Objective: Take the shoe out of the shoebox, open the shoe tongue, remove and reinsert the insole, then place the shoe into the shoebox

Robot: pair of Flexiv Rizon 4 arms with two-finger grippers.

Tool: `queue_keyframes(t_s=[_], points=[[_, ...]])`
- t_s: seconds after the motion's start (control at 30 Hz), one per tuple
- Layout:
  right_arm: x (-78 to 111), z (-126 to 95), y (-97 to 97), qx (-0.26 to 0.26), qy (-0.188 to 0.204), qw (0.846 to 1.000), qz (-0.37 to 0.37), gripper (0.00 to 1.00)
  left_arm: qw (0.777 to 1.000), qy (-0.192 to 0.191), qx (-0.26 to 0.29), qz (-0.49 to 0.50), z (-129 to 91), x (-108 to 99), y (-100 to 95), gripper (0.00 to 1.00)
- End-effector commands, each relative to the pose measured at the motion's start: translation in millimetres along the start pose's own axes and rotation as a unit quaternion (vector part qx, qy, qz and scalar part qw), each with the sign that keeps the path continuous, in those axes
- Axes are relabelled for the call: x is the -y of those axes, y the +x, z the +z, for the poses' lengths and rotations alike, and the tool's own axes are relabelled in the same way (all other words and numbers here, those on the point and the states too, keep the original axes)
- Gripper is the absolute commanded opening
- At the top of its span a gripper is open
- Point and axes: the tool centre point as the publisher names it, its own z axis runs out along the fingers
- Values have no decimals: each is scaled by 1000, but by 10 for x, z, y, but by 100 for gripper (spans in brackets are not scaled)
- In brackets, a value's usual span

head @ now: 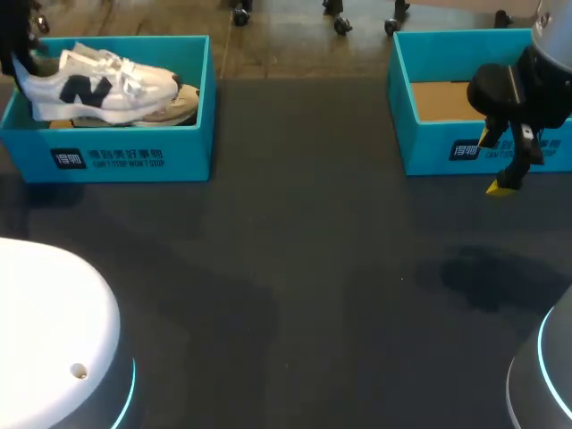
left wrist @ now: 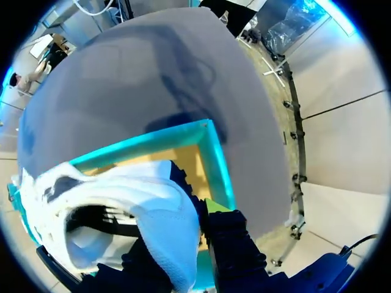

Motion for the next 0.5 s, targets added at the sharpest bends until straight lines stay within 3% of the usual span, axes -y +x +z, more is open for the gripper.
queue_keyframes(t_s=[0.03, 0.27, 0.43, 0.5], points=[[-12, 6, -11, -1, 2, 1000, 1, 100, 1000, 3, 7, 1, -416, 15, 10, 0], [-12, 6, -11, -1, 2, 1000, 1, 100, 1000, 3, 5, -17, -599, -6, -16, 0], [-12, 6, -11, -1, 2, 1000, 1, 100, 1000, 5, 15, 2, -666, 104, -98, 0], [-12, 6, -11, -1, 2, 1000, 1, 100, 1000, -12, 11, -2, -684, 140, -160, 0]])
